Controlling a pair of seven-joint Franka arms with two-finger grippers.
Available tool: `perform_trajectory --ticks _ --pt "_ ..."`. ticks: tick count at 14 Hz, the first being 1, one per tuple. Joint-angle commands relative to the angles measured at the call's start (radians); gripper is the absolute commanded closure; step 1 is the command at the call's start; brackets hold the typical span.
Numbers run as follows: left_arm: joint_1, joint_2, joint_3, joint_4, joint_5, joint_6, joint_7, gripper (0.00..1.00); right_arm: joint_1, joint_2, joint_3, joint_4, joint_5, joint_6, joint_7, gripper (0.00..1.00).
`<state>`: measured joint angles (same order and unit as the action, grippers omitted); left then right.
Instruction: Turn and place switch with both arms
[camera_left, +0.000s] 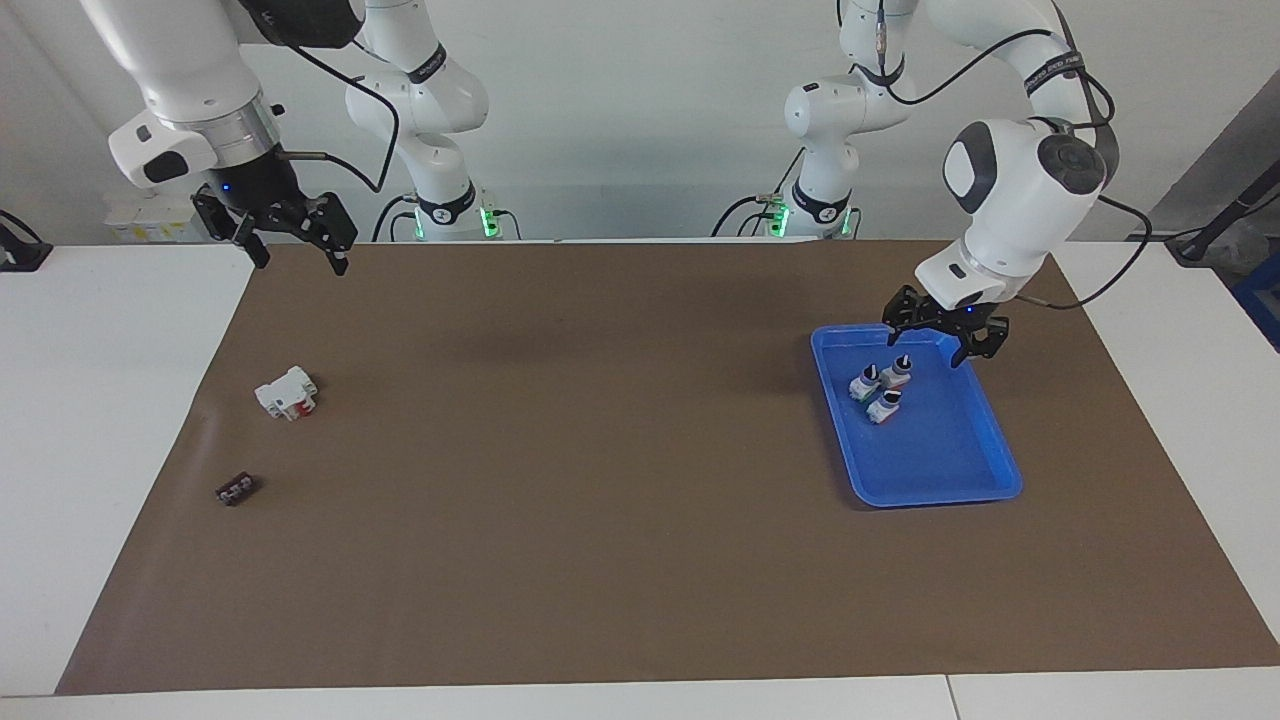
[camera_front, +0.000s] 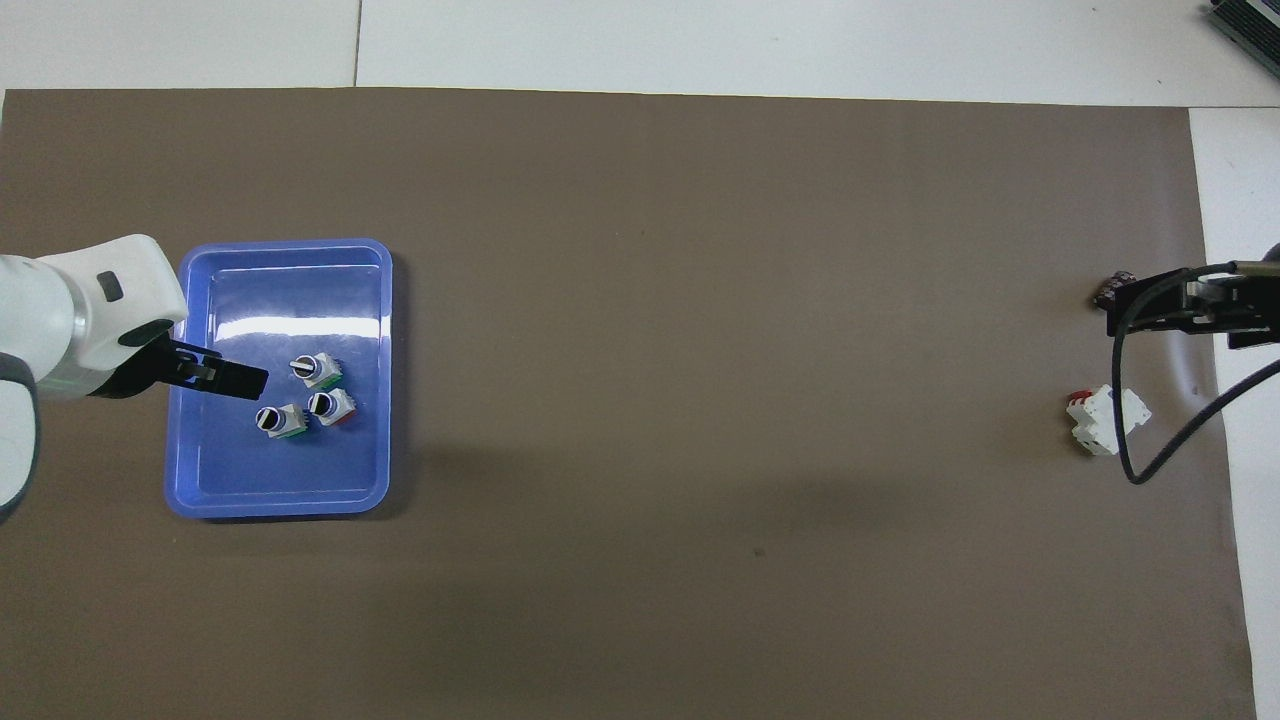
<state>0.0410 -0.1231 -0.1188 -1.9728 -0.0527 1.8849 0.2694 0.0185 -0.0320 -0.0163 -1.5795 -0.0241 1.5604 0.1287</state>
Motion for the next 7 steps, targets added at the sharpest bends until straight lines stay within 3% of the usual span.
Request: perform_trajectory --ticks 1,4,7 --pt "-0.128 0.043 0.123 0.165 0.019 -0.129 -0.030 0.00 -0.009 -0.026 0.009 -0.024 0.015 -0.010 0.014 0.00" --pt "-0.144 0.123 0.133 0.388 0.010 -0.275 -0.030 0.00 -0.009 -0.025 0.009 -0.024 0.015 -0.008 0.014 0.00" --pt "-0.213 0.204 0.212 0.575 0.008 -0.432 -0.030 0.00 -0.009 -0.026 0.009 -0.024 0.015 -0.008 0.014 0.00"
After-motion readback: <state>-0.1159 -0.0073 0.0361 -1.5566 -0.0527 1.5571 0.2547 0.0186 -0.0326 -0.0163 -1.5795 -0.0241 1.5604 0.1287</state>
